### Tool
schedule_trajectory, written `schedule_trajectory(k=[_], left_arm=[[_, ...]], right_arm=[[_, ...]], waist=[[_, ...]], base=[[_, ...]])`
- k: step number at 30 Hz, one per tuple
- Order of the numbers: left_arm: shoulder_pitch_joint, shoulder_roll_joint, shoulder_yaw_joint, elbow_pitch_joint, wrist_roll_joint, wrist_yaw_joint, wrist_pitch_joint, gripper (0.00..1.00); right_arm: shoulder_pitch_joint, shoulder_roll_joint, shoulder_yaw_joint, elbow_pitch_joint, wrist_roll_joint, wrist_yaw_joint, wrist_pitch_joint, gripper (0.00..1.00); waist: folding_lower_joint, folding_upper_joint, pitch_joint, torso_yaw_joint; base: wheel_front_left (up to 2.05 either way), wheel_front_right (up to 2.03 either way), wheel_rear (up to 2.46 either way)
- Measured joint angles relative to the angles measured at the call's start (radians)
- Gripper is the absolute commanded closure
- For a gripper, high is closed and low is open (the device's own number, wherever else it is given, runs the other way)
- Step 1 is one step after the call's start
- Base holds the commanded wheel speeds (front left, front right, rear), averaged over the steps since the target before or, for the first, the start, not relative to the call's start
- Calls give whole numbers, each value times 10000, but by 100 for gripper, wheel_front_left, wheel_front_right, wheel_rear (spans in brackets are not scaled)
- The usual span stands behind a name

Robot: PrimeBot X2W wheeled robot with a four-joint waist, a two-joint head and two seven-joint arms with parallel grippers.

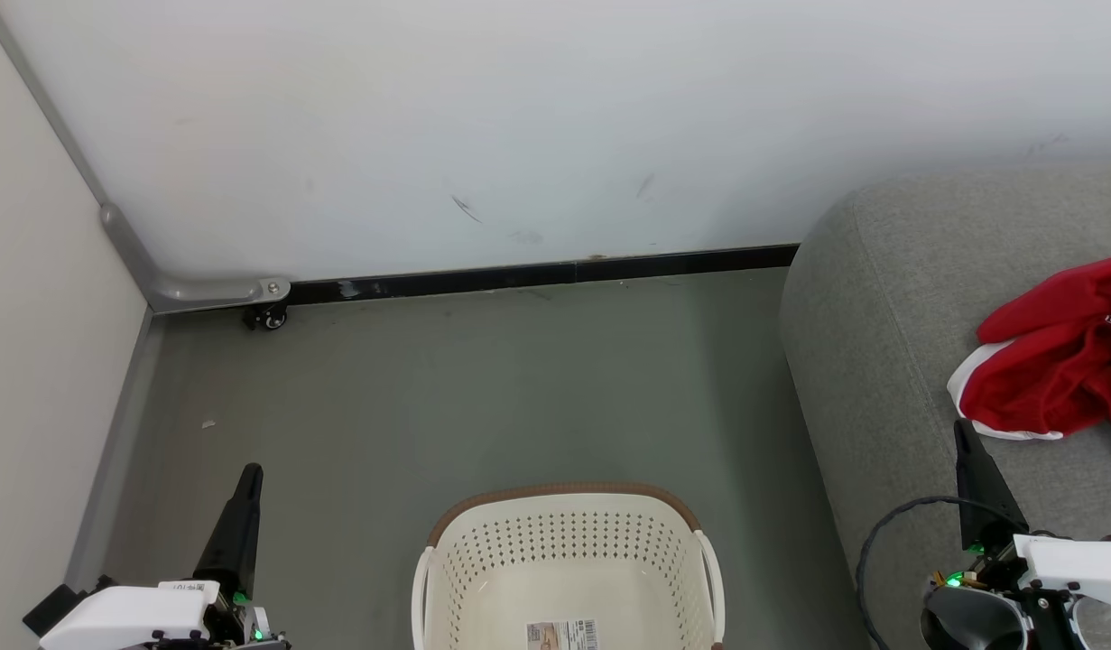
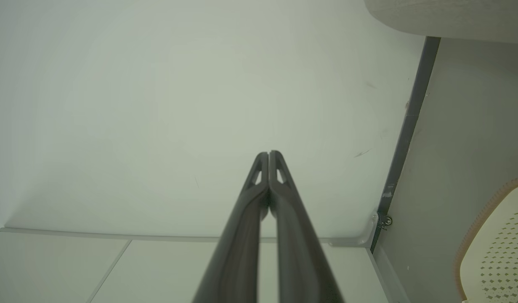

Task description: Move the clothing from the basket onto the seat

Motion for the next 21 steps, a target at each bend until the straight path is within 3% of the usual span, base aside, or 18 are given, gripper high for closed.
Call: schedule_trajectory(k=[21], left_arm=[[0,0,-27,-19,-2,0,-2,100]], right_arm=[[-2,0,-10,4,0,0,0,100]], waist=[[-1,0,1,0]], base=[[0,0,0]])
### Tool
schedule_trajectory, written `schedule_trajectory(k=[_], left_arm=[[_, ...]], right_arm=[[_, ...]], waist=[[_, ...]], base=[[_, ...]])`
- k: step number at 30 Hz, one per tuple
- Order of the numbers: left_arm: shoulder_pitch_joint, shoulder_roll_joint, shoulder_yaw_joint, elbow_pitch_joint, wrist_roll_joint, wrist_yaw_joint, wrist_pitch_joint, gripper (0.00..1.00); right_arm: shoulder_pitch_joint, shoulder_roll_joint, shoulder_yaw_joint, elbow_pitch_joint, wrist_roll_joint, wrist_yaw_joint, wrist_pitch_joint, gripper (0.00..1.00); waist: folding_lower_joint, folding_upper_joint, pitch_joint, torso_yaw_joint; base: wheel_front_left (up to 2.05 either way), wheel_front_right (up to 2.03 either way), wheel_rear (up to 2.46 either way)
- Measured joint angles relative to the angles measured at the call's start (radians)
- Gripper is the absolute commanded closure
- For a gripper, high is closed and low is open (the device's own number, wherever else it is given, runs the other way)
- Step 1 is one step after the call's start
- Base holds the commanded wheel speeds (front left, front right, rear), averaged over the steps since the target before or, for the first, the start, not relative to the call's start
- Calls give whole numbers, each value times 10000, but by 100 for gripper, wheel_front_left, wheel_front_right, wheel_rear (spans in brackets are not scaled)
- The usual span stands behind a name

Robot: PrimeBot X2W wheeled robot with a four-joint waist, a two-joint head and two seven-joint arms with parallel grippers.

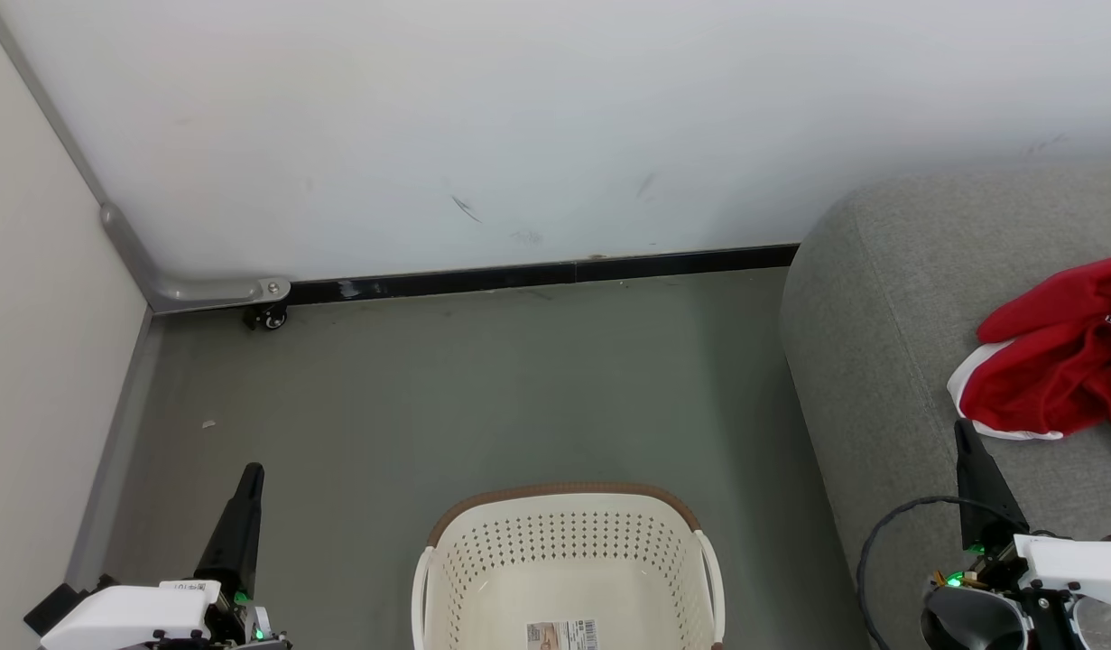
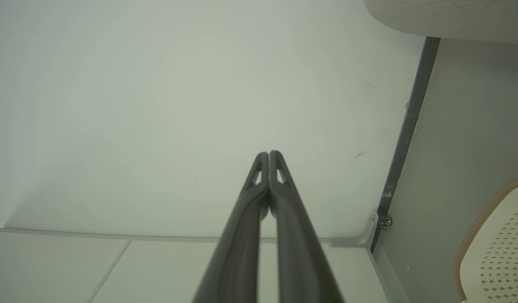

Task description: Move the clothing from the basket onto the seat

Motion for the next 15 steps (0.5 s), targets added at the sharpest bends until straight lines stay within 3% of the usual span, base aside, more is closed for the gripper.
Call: schedule_trajectory(k=[15], left_arm=[[1,0,-12,-23,0,0,-10,100]], right_arm=[[-1,0,-6,2,0,0,0,100]], waist=[[-1,-1,1,0]], base=[[0,0,0]])
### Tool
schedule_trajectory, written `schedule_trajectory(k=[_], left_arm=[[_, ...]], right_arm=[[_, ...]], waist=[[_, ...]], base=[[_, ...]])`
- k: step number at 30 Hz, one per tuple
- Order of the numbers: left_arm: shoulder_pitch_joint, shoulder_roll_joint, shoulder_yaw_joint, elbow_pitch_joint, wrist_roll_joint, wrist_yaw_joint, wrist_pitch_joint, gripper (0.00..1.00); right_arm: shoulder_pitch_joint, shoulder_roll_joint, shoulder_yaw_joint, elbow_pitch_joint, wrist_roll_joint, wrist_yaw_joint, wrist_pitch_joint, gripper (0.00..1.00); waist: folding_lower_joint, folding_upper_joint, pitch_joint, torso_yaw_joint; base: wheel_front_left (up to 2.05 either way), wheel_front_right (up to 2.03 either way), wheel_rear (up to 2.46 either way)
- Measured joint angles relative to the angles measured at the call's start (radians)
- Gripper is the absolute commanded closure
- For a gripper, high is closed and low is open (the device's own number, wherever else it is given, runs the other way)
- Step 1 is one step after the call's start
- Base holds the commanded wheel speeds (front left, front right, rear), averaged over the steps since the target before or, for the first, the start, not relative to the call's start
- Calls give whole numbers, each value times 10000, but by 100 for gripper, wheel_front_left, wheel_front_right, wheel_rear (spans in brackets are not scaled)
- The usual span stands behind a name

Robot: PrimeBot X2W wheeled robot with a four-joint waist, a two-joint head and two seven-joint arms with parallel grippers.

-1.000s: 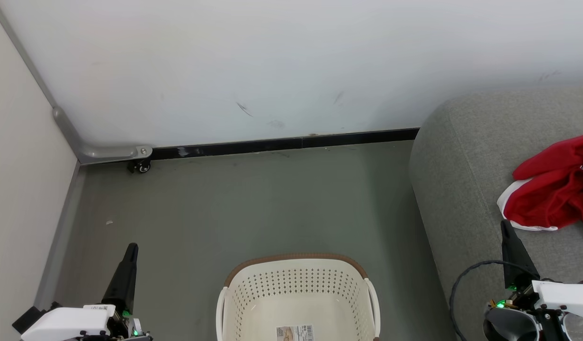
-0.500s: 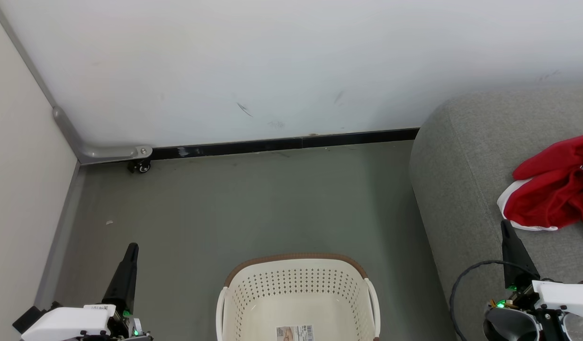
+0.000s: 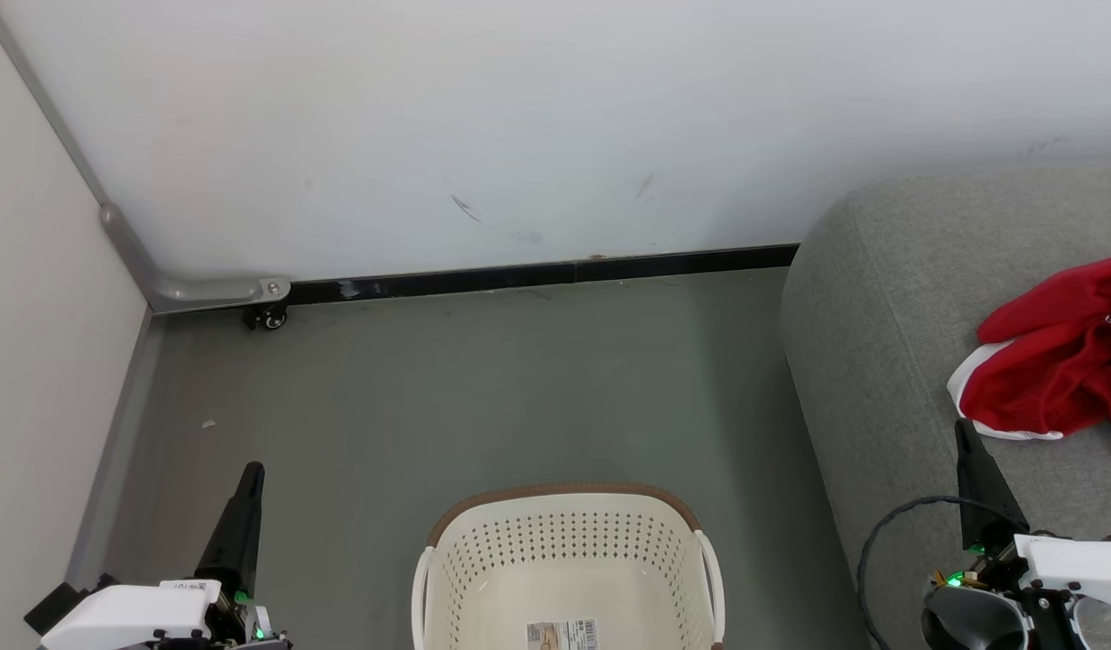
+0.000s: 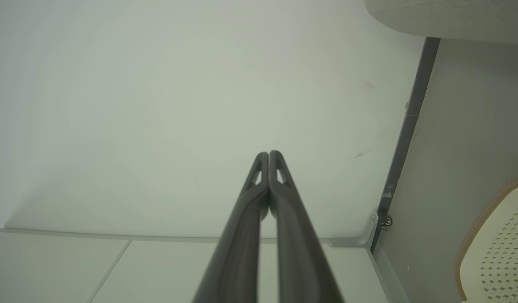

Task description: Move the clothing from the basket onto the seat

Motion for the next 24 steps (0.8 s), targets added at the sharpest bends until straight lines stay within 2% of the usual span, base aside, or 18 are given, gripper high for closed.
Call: schedule_trajectory(k=[24], left_arm=[[0,0,-21,-12,0,0,0,100]], right_arm=[[-1,0,-6,0,0,0,2,100]], waist=[[-1,0,1,0]], base=[[0,0,0]])
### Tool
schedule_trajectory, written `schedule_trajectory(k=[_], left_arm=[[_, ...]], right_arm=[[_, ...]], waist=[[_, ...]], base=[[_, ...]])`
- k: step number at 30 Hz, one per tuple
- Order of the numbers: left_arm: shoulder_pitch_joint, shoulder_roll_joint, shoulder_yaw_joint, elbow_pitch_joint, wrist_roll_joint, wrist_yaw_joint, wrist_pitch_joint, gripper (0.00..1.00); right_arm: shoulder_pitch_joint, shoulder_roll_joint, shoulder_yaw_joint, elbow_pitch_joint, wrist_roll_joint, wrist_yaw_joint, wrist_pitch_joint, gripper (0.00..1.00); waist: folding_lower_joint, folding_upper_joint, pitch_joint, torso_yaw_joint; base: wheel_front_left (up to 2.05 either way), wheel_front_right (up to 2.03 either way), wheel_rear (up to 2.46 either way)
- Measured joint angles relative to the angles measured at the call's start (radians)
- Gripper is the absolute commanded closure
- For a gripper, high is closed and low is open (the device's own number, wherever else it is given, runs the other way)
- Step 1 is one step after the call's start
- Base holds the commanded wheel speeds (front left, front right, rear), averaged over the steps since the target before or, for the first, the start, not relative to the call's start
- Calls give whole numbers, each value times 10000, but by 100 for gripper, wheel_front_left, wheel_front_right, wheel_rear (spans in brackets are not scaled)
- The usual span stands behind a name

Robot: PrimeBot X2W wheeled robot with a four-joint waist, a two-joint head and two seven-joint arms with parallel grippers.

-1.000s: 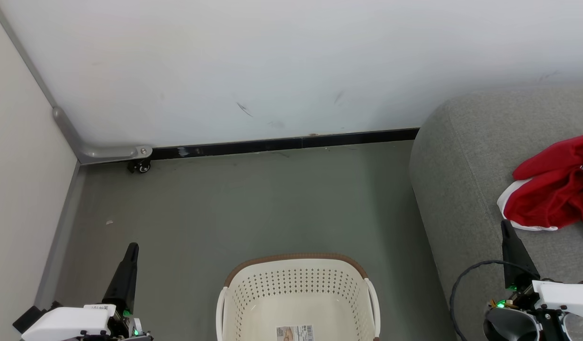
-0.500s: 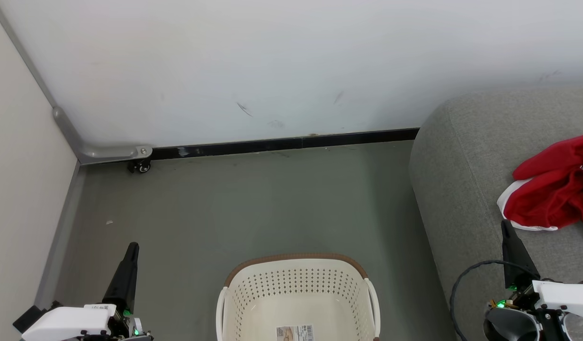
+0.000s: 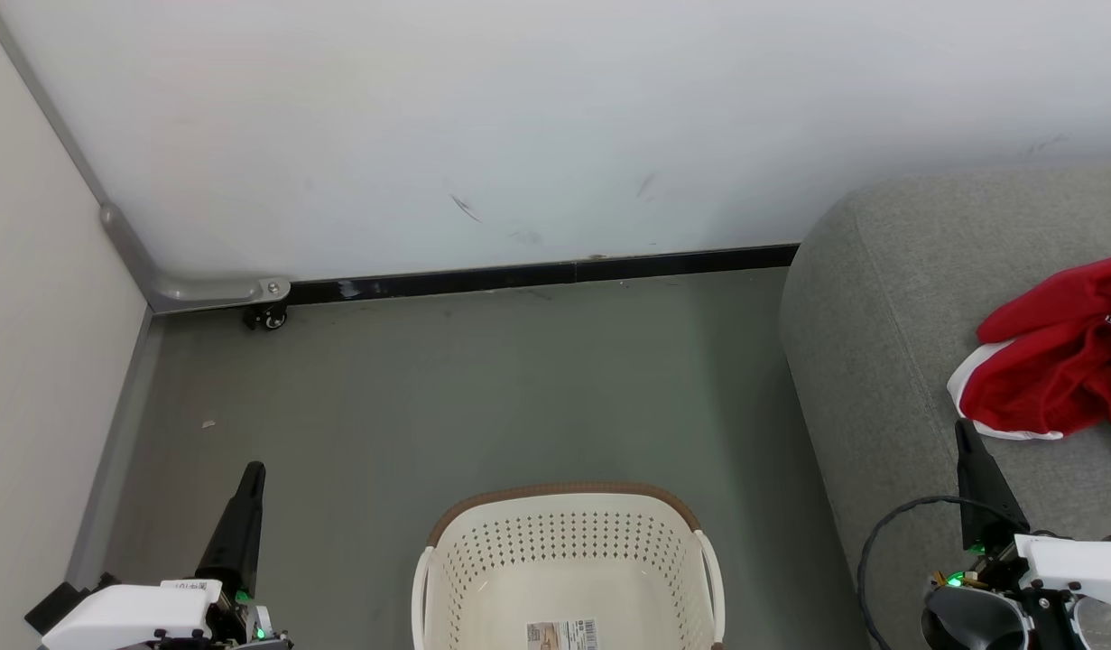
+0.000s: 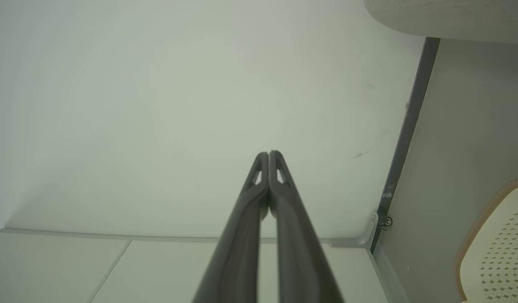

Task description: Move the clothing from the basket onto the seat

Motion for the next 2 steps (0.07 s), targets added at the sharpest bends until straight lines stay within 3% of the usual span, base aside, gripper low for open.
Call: schedule_trajectory(k=[2], left_arm=[[0,0,0,0,0,0,-2,100]], right_arm=[[0,0,-2,0,-2,0,0,100]], waist=[[0,0,0,0]], base=[[0,0,0]])
